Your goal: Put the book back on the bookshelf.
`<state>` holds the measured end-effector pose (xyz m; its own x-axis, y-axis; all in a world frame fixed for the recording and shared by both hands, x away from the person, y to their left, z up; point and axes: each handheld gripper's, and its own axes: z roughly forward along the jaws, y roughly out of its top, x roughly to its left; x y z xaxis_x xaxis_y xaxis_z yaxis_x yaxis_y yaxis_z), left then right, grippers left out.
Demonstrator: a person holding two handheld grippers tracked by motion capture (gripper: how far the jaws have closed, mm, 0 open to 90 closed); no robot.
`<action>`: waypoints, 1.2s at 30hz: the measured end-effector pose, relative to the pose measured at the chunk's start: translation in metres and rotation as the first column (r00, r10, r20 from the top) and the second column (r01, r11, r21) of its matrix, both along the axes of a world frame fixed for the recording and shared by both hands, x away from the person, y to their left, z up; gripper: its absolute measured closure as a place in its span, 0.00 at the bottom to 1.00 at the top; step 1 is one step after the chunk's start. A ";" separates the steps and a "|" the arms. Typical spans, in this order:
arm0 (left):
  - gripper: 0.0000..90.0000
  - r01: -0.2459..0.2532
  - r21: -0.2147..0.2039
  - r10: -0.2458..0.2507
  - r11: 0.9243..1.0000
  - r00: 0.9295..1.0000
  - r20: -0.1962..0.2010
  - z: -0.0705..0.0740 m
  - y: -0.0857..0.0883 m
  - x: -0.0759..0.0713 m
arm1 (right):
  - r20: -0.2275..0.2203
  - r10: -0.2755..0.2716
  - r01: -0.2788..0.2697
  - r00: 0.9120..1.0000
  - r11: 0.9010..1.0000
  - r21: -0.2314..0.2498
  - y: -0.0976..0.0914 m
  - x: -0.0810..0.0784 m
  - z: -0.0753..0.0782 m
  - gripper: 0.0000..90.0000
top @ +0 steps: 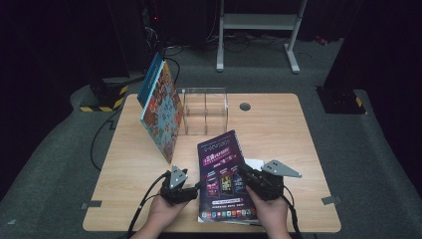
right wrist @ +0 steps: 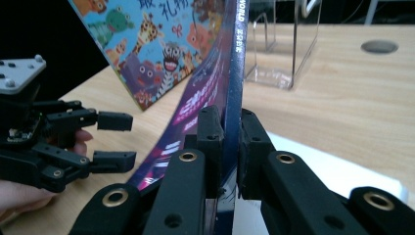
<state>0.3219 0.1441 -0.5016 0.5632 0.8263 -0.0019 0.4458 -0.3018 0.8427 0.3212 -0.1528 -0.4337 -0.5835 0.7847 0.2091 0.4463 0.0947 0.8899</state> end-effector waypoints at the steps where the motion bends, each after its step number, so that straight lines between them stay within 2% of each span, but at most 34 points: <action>1: 0.33 0.000 0.003 0.000 1.000 1.000 0.002 0.000 0.000 0.000 | 0.010 -0.003 0.003 1.000 1.000 0.006 0.000 -0.001 0.001 0.92; 5: 0.33 0.001 0.011 -0.001 1.000 1.000 0.004 0.001 0.001 0.000 | 0.063 -0.020 0.019 0.998 1.000 0.019 0.001 -0.002 0.006 0.92; 8: 0.33 0.002 0.013 -0.002 1.000 1.000 0.006 0.000 0.001 0.000 | 0.110 -0.039 0.036 0.993 0.999 0.029 0.004 -0.003 0.010 0.92; 14: 0.33 -0.001 0.014 0.001 1.000 1.000 0.008 0.000 0.000 0.000 | 0.213 -0.071 0.059 0.975 0.996 0.062 0.012 0.001 0.023 0.92; 18: 0.33 -0.003 0.016 0.003 1.000 1.000 0.009 -0.001 0.000 0.000 | 0.295 -0.092 0.074 0.951 0.995 0.073 0.015 0.004 0.033 0.92; 21: 0.33 -0.001 0.019 0.000 1.000 1.000 0.005 -0.002 0.000 0.000 | 0.336 -0.111 0.085 0.935 0.992 0.092 0.016 0.008 0.037 0.92; 27: 0.33 0.003 0.024 -0.003 1.000 1.000 0.004 -0.002 0.000 0.000 | 0.366 -0.159 0.129 0.917 0.986 0.107 0.010 0.018 0.039 0.92; 32: 0.33 0.001 0.019 -0.001 1.000 1.000 0.001 -0.002 -0.001 -0.001 | 0.394 -0.221 0.189 0.892 0.975 0.120 -0.004 0.026 0.043 0.92; 36: 0.33 0.001 0.021 -0.001 1.000 1.000 0.005 -0.002 0.000 -0.001 | 0.425 -0.271 0.243 0.864 0.963 0.119 -0.017 0.032 0.048 0.92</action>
